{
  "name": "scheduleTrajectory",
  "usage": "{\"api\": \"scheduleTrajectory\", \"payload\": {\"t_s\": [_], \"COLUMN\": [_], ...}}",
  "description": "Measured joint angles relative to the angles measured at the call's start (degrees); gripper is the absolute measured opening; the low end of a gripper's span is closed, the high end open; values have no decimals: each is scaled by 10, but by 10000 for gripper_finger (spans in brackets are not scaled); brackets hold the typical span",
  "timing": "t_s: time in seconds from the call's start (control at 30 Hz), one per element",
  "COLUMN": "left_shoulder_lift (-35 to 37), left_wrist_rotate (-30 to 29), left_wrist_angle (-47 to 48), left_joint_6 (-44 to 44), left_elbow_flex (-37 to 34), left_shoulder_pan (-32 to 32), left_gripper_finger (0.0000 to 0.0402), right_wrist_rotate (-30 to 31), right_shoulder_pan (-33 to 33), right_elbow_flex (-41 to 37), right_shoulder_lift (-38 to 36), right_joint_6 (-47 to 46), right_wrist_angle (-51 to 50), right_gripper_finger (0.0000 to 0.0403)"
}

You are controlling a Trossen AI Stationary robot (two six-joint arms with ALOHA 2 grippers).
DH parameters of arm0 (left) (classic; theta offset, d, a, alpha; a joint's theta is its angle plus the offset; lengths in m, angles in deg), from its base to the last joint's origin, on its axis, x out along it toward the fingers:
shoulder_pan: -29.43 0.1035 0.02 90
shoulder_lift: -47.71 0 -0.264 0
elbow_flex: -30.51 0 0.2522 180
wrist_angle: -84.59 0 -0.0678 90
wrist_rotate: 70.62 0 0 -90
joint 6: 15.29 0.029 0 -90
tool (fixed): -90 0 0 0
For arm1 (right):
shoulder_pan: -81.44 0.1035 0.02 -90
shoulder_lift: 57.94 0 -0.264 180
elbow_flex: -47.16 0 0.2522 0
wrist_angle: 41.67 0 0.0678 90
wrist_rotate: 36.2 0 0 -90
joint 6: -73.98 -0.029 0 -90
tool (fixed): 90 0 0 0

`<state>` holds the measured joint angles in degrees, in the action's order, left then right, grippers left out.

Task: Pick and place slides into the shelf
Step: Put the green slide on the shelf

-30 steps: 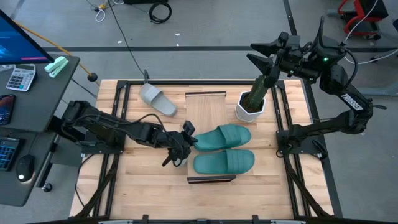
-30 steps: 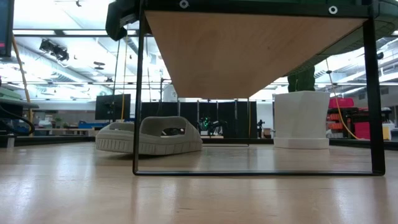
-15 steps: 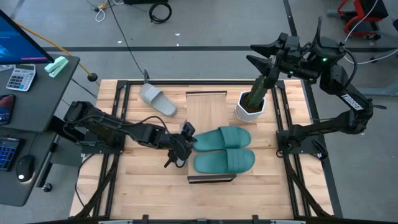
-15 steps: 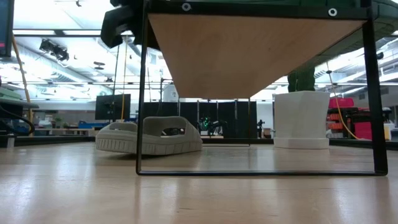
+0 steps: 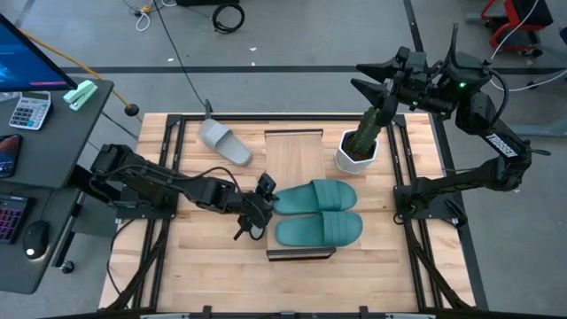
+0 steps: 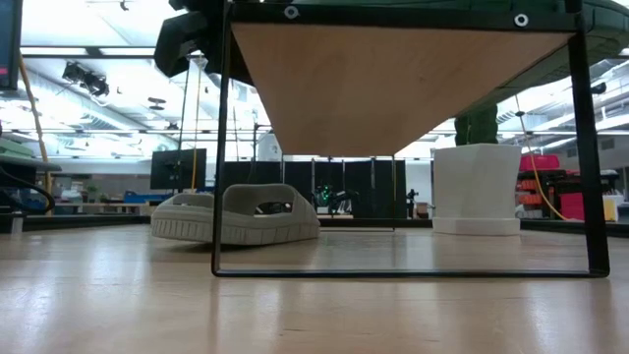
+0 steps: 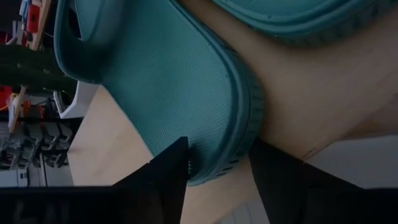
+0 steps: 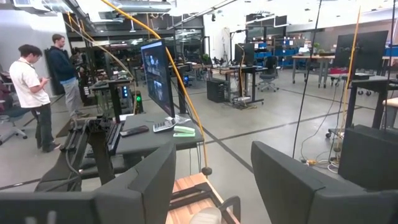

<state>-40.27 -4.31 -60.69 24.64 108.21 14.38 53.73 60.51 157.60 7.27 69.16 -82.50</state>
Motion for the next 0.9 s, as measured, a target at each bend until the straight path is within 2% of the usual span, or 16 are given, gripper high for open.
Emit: {"api": "scheduleTrajectory", "payload": {"t_s": [0.37, 0.9], "left_shoulder_lift": [0, 0], "left_wrist_rotate": [4, 3], "left_wrist_angle": [-14, -31], "left_joint_6": [18, 43], "left_elbow_flex": [-1, -1], "left_shoulder_pan": [4, 11], "left_gripper_finger": [156, 153], "right_wrist_rotate": [0, 0], "right_shoulder_pan": [0, 0], "right_elbow_flex": [0, 0], "right_shoulder_lift": [0, 0], "right_joint_6": [0, 0], "right_wrist_angle": [0, 0], "right_gripper_finger": [215, 215]}}
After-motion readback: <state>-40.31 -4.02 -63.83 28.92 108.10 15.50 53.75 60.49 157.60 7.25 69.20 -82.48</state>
